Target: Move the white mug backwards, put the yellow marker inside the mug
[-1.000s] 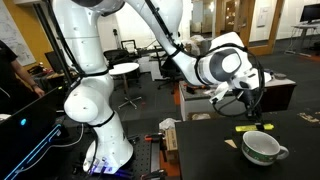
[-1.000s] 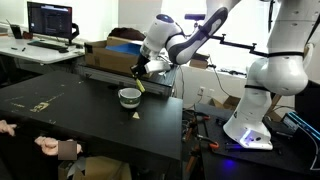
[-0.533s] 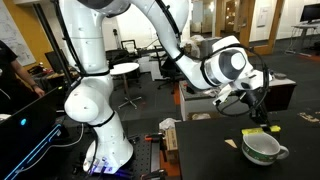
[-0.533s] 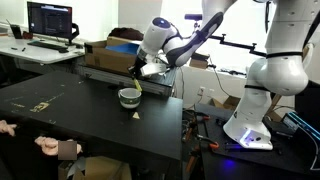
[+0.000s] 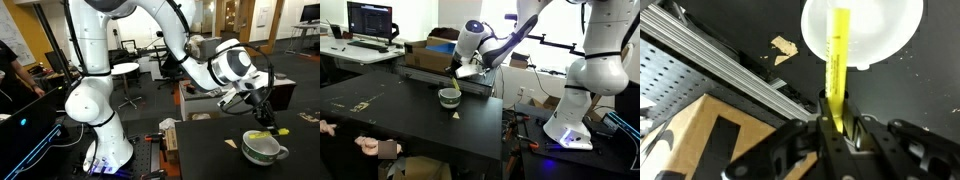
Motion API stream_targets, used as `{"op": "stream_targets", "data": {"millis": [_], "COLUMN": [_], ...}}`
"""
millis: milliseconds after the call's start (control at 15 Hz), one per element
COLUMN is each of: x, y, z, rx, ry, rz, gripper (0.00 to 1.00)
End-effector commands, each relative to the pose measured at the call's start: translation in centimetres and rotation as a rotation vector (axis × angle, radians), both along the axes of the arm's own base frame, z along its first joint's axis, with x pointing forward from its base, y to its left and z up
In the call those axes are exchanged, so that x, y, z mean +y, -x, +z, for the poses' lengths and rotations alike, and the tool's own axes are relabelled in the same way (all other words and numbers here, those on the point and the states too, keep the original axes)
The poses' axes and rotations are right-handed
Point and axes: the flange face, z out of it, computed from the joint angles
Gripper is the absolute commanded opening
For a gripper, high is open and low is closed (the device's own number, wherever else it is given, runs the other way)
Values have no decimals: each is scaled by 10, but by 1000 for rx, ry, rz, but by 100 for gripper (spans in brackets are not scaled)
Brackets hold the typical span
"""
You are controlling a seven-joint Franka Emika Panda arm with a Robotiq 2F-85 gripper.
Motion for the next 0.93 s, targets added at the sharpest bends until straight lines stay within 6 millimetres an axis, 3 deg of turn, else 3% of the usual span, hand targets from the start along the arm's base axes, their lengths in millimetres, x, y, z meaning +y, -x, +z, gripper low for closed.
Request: {"op": "stream_targets", "data": {"millis": [0,800,867], "x": [-2,-2,-2], "y": [-17,-47,-48], "z": [-5,-29,-31], "rx": [-14,-13,-9], "ry": [58,103,101], "rz": [-27,-35,-34], "gripper": [5,5,28]}}
